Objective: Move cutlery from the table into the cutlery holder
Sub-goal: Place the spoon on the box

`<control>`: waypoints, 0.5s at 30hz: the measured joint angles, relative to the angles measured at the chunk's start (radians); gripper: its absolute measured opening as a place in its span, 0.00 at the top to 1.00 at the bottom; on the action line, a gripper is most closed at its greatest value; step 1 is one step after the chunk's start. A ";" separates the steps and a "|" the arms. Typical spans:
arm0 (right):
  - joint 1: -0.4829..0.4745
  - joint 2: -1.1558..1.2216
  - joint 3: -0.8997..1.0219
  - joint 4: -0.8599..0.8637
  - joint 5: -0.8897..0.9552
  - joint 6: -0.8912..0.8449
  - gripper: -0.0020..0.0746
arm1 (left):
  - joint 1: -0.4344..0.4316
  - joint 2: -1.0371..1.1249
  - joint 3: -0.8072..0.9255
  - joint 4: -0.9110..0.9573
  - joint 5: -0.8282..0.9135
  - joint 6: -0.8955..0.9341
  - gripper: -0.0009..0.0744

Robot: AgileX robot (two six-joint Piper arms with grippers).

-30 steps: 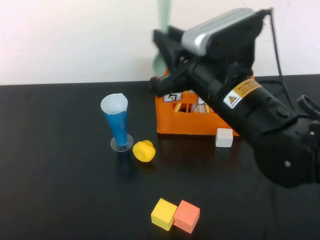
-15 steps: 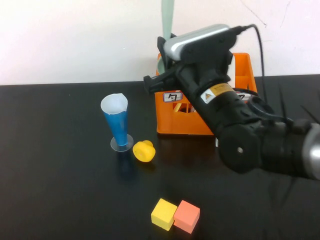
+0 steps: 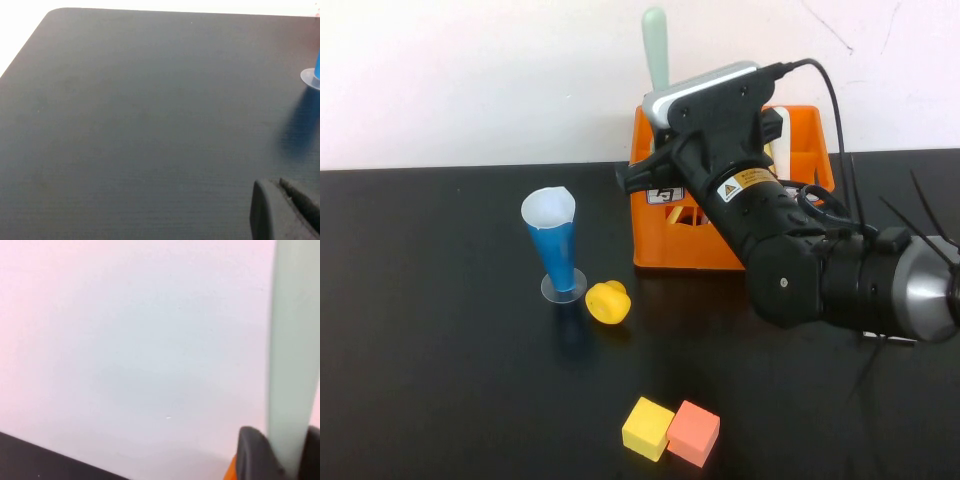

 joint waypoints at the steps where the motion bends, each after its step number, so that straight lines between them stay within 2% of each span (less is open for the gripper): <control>1: 0.000 0.000 0.000 0.000 0.000 -0.002 0.70 | 0.000 0.000 0.000 0.000 0.000 0.000 0.99; 4: 0.000 0.000 -0.002 0.000 0.002 -0.007 0.64 | 0.000 0.000 0.000 0.000 0.000 0.000 0.99; 8: 0.000 0.000 -0.008 0.002 0.002 -0.009 0.61 | 0.000 0.000 0.000 0.000 0.000 0.000 0.99; 12: 0.000 -0.015 -0.008 0.002 0.014 -0.009 0.61 | 0.000 0.000 0.000 0.000 0.000 0.000 0.99; 15: 0.004 -0.075 0.028 -0.011 0.056 -0.009 0.67 | 0.000 0.000 0.000 0.000 0.000 0.000 0.99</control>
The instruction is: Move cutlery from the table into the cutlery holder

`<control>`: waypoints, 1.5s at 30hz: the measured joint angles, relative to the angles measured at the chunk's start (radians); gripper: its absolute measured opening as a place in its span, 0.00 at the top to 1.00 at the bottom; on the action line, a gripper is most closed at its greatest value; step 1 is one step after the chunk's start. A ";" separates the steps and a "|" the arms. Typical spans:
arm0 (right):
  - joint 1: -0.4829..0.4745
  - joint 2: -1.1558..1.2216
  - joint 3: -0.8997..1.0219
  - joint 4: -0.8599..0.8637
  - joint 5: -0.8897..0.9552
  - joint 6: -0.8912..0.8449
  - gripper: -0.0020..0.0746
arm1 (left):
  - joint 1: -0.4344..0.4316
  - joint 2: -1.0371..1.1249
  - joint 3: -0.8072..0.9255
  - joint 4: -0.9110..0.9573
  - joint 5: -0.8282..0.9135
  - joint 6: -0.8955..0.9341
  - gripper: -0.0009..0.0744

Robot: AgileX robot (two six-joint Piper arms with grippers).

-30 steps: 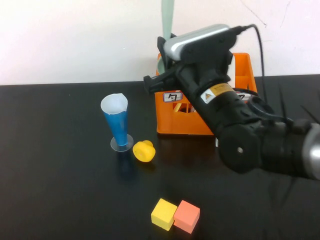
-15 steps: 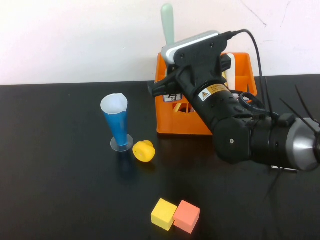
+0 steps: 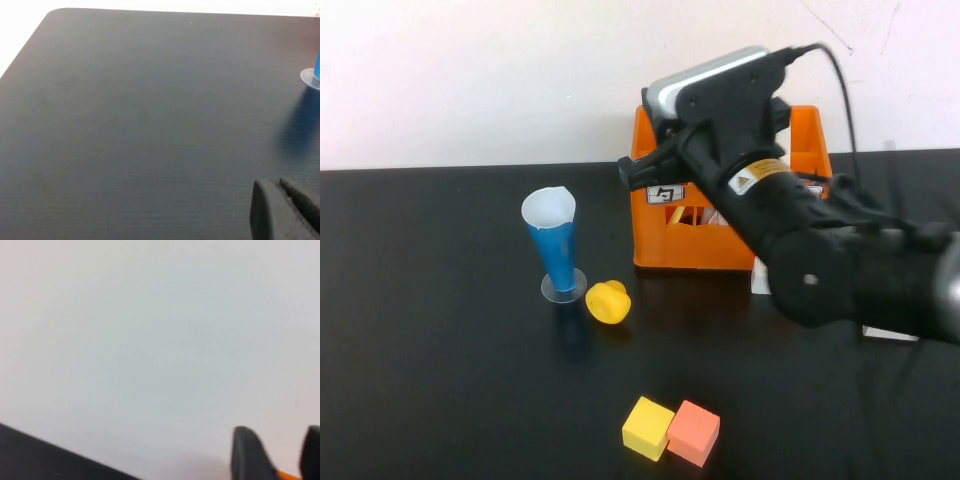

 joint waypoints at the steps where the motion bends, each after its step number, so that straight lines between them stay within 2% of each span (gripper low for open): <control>1: 0.005 -0.032 0.021 -0.008 0.015 0.000 0.71 | 0.000 0.000 0.000 0.000 0.000 0.002 0.99; 5: 0.027 -0.190 0.140 -0.038 0.070 0.002 0.90 | 0.000 0.000 0.000 0.000 0.000 0.002 0.99; 8: 0.033 -0.330 0.229 -0.093 0.176 0.002 0.95 | 0.000 0.000 0.000 0.000 0.000 0.002 0.99; 17: 0.033 -0.790 0.445 -0.203 0.596 0.002 0.98 | 0.000 0.000 0.000 0.000 0.000 0.002 0.99; 22: 0.031 -1.035 0.586 -0.211 0.736 -0.060 0.98 | 0.000 0.000 0.000 0.000 0.000 0.002 0.99; 28: 0.031 -1.270 0.731 -0.217 0.760 -0.201 0.98 | 0.000 0.000 0.000 0.000 0.000 0.002 0.99; 32: 0.031 -1.367 0.802 -0.218 0.769 -0.228 0.98 | 0.000 0.000 0.000 0.000 0.000 0.002 0.99; 36: 0.031 -1.425 0.874 -0.212 0.762 -0.234 0.98 | 0.000 0.000 0.000 0.000 0.000 0.000 0.99; 41: 0.029 -1.478 1.011 -0.200 0.665 -0.215 0.98 | 0.000 0.000 0.000 0.000 0.000 0.000 0.99; 45: -0.023 -1.523 1.099 -0.210 0.658 -0.136 0.98 | 0.000 0.000 0.000 0.000 0.000 0.000 0.99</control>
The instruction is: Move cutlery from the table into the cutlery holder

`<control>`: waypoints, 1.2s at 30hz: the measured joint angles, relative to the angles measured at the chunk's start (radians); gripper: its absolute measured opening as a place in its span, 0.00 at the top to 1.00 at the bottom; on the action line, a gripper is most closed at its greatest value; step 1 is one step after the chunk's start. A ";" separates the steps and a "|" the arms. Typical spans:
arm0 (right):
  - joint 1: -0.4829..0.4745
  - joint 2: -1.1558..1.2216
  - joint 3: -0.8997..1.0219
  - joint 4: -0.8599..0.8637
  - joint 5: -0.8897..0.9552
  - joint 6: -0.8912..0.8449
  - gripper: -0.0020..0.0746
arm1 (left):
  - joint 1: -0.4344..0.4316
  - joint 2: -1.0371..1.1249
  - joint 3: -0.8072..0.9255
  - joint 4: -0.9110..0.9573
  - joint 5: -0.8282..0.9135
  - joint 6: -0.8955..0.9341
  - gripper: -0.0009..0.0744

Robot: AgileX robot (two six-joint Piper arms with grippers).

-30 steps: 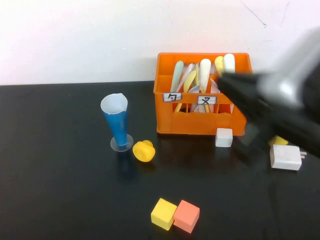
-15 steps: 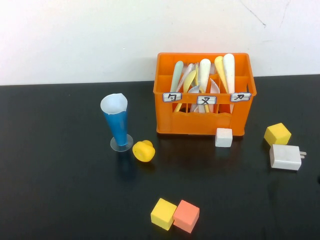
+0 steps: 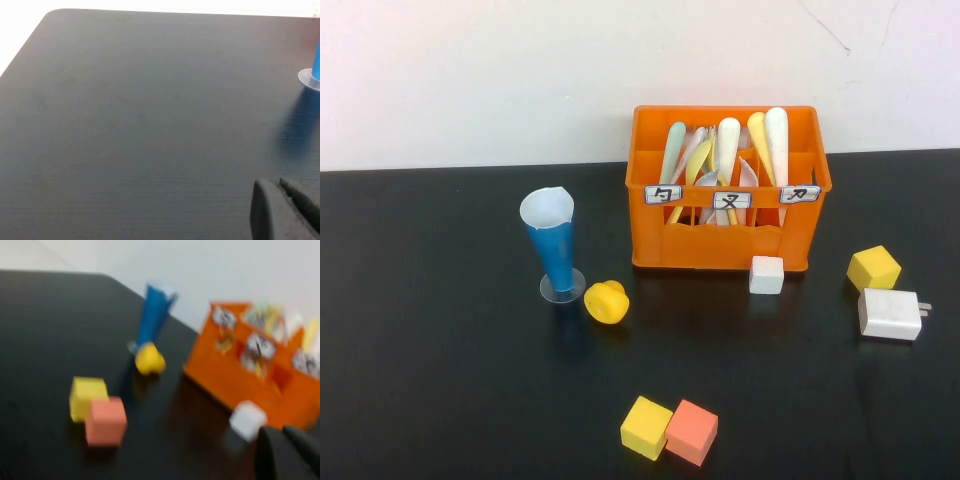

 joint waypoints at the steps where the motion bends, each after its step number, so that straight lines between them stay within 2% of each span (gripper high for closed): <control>1: -0.026 -0.012 0.013 -0.010 0.017 0.021 0.98 | 0.000 0.000 0.000 0.000 0.000 0.000 0.99; 11: -0.362 -0.147 0.038 -0.282 0.313 0.348 0.98 | 0.000 0.000 0.000 0.000 0.000 0.000 0.99; 16: -0.507 -0.256 0.039 -0.342 0.443 0.385 0.98 | 0.000 0.000 0.000 0.000 0.000 0.000 0.99; 20: -0.601 -0.310 0.053 -0.349 0.464 0.393 0.98 | 0.000 0.000 0.000 0.000 0.000 0.000 0.99; 23: -0.628 -0.333 0.095 -0.349 0.426 0.402 0.98 | 0.000 0.000 0.000 0.000 0.000 0.000 0.99; 36: -0.628 -0.339 0.112 -0.353 0.404 0.452 0.98 | 0.000 0.000 0.000 0.000 0.000 0.002 0.99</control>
